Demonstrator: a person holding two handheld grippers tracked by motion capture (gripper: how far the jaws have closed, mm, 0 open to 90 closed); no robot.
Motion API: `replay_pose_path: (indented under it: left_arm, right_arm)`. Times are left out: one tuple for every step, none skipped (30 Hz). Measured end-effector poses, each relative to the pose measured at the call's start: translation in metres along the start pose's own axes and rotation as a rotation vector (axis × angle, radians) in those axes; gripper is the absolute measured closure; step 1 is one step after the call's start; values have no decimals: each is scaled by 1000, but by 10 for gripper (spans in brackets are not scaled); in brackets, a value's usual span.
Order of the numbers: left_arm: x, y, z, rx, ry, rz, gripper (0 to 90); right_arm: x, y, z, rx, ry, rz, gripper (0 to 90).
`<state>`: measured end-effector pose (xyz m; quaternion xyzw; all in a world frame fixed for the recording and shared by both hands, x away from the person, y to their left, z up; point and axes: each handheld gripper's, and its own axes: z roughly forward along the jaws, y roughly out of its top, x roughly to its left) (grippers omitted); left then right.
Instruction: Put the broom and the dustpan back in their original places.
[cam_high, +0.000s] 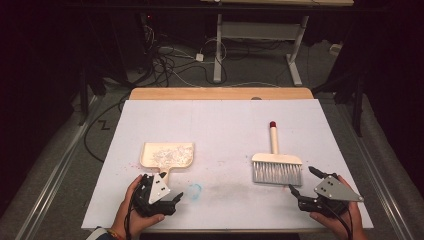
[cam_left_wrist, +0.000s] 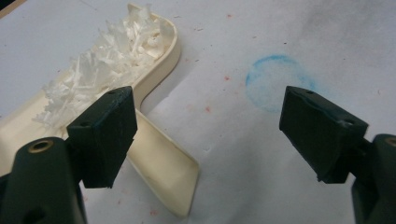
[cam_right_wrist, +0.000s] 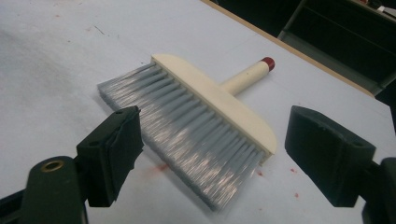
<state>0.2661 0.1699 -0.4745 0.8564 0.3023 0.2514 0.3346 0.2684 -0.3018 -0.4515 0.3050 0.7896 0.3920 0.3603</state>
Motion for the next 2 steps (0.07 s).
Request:
replay_pose_path:
  left_arm:
    - [0,0,0,-2,2,-3,186]
    - [0,0,0,-6,7,-6,186]
  right_arm:
    - [0,0,0,-1,4,1,196]
    - [0,0,0,-3,6,1,196]
